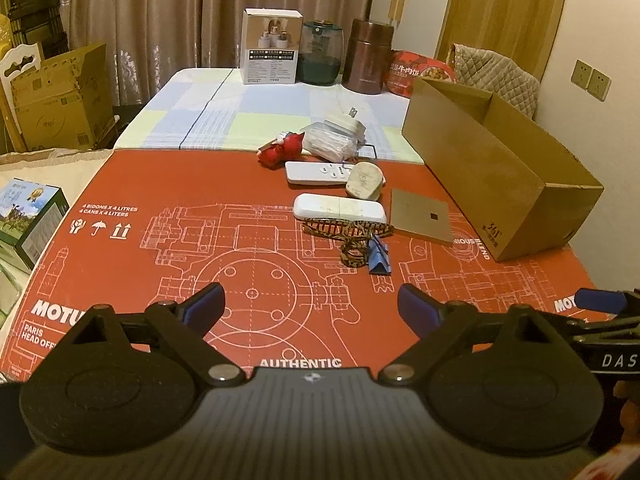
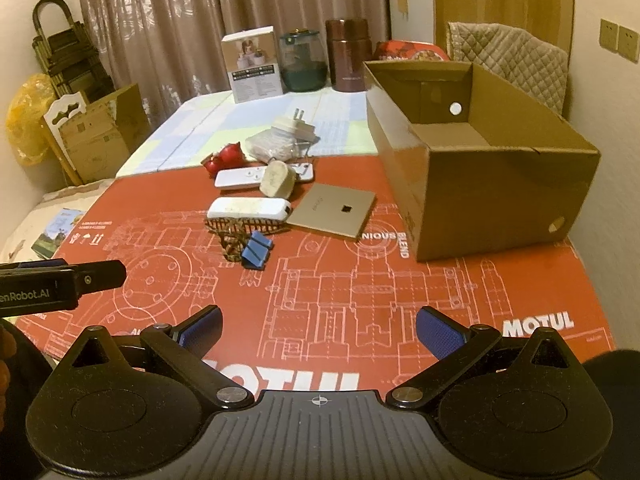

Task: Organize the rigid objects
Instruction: 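Move both tools toward the clips on the red mat, then close the left tool on the tiger-striped spiral claw clip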

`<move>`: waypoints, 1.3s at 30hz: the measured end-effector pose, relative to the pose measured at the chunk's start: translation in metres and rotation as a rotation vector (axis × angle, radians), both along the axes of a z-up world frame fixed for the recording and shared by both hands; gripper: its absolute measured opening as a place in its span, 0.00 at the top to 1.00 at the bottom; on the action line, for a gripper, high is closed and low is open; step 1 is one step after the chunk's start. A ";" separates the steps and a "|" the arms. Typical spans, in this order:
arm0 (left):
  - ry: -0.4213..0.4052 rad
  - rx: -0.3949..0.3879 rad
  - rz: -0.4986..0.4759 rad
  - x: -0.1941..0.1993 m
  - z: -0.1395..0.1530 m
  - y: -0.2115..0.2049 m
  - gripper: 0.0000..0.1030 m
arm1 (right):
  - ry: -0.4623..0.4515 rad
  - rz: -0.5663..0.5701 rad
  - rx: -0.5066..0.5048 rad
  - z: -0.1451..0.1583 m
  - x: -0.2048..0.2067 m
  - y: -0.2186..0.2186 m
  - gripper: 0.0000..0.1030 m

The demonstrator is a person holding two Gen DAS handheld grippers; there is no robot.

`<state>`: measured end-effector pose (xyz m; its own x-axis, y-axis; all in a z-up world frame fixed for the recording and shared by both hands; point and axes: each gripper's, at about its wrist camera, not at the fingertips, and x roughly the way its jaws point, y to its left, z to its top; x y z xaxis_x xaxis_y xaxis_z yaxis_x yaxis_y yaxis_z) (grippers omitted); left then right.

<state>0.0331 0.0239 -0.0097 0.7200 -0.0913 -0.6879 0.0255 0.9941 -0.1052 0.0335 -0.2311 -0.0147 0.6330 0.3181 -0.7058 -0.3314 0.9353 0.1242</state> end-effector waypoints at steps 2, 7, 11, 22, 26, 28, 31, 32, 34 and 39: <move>0.000 -0.001 0.000 0.002 -0.001 0.001 0.13 | -0.008 0.004 0.001 0.000 0.003 0.002 0.02; 0.006 0.021 -0.024 0.013 -0.001 0.001 0.15 | -0.020 0.017 0.004 -0.002 0.012 0.007 0.02; -0.001 0.040 -0.066 0.024 -0.003 -0.001 0.15 | -0.021 0.023 0.009 -0.006 0.022 0.010 0.02; 0.014 0.120 -0.199 0.068 -0.033 -0.012 0.29 | -0.004 0.065 0.002 -0.029 0.052 0.018 0.02; 0.024 0.101 -0.227 0.090 -0.047 -0.013 0.34 | 0.013 0.073 -0.002 -0.041 0.064 0.022 0.02; 0.025 0.082 -0.244 0.099 -0.054 -0.016 0.37 | 0.022 0.077 -0.001 -0.045 0.069 0.023 0.03; 0.030 0.068 -0.270 0.111 -0.061 -0.020 0.44 | 0.043 0.092 -0.007 -0.052 0.076 0.028 0.10; 0.032 0.068 -0.278 0.115 -0.063 -0.022 0.47 | 0.050 0.099 -0.010 -0.055 0.078 0.029 0.10; 0.036 0.060 -0.286 0.121 -0.067 -0.024 0.50 | 0.062 0.106 -0.018 -0.060 0.081 0.033 0.11; 0.056 0.017 -0.300 0.134 -0.076 -0.029 0.55 | 0.084 0.103 -0.029 -0.068 0.087 0.034 0.11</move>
<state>0.1675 -0.0046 -0.0857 0.6237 -0.2818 -0.7291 0.3127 0.9448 -0.0977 0.1206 -0.1972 -0.0831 0.5366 0.3568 -0.7647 -0.4153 0.9005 0.1288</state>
